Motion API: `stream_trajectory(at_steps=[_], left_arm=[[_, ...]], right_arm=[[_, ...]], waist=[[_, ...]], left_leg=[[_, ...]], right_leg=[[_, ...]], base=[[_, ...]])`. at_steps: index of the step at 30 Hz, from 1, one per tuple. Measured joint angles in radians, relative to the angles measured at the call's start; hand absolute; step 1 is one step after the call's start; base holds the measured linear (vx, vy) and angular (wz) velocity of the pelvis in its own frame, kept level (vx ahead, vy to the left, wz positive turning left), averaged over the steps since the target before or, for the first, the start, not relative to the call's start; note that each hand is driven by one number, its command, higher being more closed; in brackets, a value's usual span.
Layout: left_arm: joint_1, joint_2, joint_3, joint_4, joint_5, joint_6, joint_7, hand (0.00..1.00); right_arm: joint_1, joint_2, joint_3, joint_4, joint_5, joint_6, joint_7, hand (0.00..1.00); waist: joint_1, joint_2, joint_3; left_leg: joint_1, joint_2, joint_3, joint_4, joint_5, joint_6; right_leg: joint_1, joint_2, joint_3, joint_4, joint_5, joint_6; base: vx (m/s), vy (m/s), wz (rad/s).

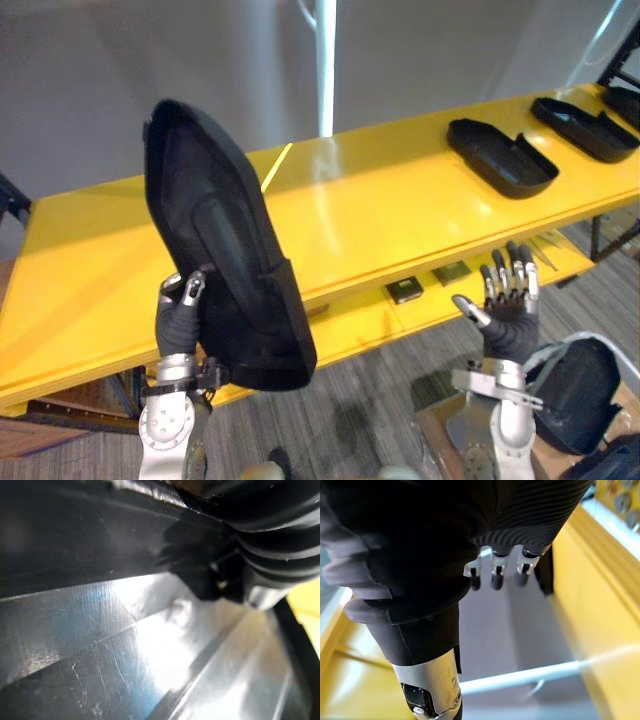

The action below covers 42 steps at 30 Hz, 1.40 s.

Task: Walk over and take plastic housings, then place them on the shelf

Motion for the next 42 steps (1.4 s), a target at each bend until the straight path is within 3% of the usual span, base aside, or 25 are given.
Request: stream_trajectory(at_steps=[4, 9, 12, 15, 16, 18, 21, 25, 28, 31, 37, 42], left_arm=[[-0.011, -0.005, -0.012, 0.0, 0.027, 0.071, -0.004, 1.0], [-0.032, 0.047, -0.019, 0.024, 0.117, 0.143, -0.062, 1.0], [-0.138, 0.124, -0.024, 0.09, 0.152, 0.192, -0.078, 1.0], [-0.371, 0.213, -0.025, 0.32, 0.144, 0.28, -0.064, 1.0], [-0.393, 0.219, -0.025, 0.347, 0.144, 0.286, -0.063, 1.0], [-0.542, 0.257, -0.027, 0.583, 0.119, 0.319, -0.024, 1.0], [-0.71, 0.294, -0.061, 0.819, 0.056, 0.32, 0.041, 1.0], [-0.819, 0.33, -0.078, 0.954, 0.029, 0.322, 0.084, 1.0], [-0.844, 0.331, -0.086, 1.044, 0.028, 0.349, 0.105, 1.0], [-0.872, 0.329, -0.097, 1.092, 0.019, 0.366, 0.127, 1.0], [-0.994, 0.329, -0.101, 1.084, -0.023, 0.378, 0.21, 1.0], [-1.027, 0.331, -0.028, 1.02, -0.061, 0.378, 0.308, 1.0]], right_arm=[[-0.012, -0.031, 0.005, -0.002, 0.001, -0.016, 0.093, 0.0], [-0.137, -0.106, 0.053, 0.014, 0.001, -0.006, 0.075, 0.0], [-0.2, -0.132, 0.062, 0.052, 0.012, 0.024, 0.07, 0.0], [-0.231, -0.162, 0.106, 0.081, 0.05, 0.026, 0.098, 0.0], [-0.234, -0.166, 0.112, 0.082, 0.051, 0.026, 0.101, 0.0], [-0.254, -0.194, 0.161, 0.1, 0.079, 0.033, 0.139, 0.0], [-0.264, -0.224, 0.215, 0.1, 0.118, 0.068, 0.186, 0.0], [-0.263, -0.234, 0.28, 0.1, 0.119, 0.13, 0.242, 0.0], [-0.259, -0.24, 0.336, 0.104, 0.128, 0.172, 0.272, 0.0], [-0.259, -0.24, 0.358, 0.104, 0.138, 0.2, 0.28, 0.0], [-0.31, -0.253, 0.419, 0.083, 0.157, 0.242, 0.292, 0.0], [-0.291, -0.254, 0.475, -0.012, 0.157, 0.263, 0.291, 0.0]], waist=[[0.001, 0.018, -0.013], [0.014, 0.024, -0.017], [0.031, 0.029, -0.018], [0.023, 0.048, -0.017], [0.02, 0.051, -0.018], [-0.012, 0.07, -0.029], [-0.031, 0.074, -0.032], [-0.044, 0.072, -0.033], [-0.058, 0.071, -0.033], [-0.06, 0.067, -0.026], [-0.082, 0.062, 0.113], [-0.11, 0.077, 0.162]], left_leg=[[0.005, -0.005, -0.034, -0.062, 0.044, 0.0], [0.017, -0.013, -0.073, -0.122, 0.092, 0.002], [0.015, -0.02, -0.077, -0.138, 0.117, 0.005], [0.016, -0.019, -0.071, -0.146, 0.137, 0.002], [0.016, -0.019, -0.071, -0.146, 0.139, 0.001], [0.017, -0.009, -0.07, -0.147, 0.148, -0.002], [0.004, 0.009, -0.068, -0.147, 0.155, -0.015], [-0.038, 0.027, -0.065, -0.147, 0.173, -0.014], [-0.036, 0.027, -0.048, -0.145, 0.175, -0.015], [-0.041, 0.027, -0.037, -0.141, 0.176, -0.015], [-0.084, 0.022, -0.015, -0.141, 0.195, -0.014], [-0.124, 0.022, 0.012, -0.141, 0.202, -0.016]], right_leg=[[0.003, 0.004, -0.08, -0.008, 0.013, 0.01], [0.016, 0.006, -0.133, -0.01, 0.013, 0.01], [0.019, 0.002, -0.152, -0.026, 0.013, 0.01], [0.016, 0.004, -0.155, -0.03, 0.001, -0.006], [0.015, 0.005, -0.156, -0.029, 0.001, -0.006], [0.011, 0.011, -0.154, -0.027, -0.003, -0.012], [-0.009, 0.026, -0.149, -0.028, -0.001, -0.016], [-0.055, 0.04, -0.14, -0.028, 0.013, -0.025], [-0.06, 0.042, -0.125, -0.018, 0.021, -0.014], [-0.084, 0.044, -0.101, -0.001, 0.018, -0.017], [-0.224, 0.035, -0.06, 0.163, -0.045, -0.025], [-0.305, 0.036, -0.039, 0.227, -0.055, -0.023]], base=[[-0.01, -0.034, 0.24], [-0.07, -0.024, 0.27], [-0.12, -0.002, 0.07], [-0.13, -0.014, -0.13], [-0.17, -0.014, -0.09], [-0.13, -0.008, -0.06], [-0.08, -0.02, -0.06], [-0.01, -0.008, -0.03], [0.07, -0.002, -0.08], [0.05, 0.007, -0.16], [-0.09, -0.01, -0.1], [-0.05, -0.023, -0.08]])
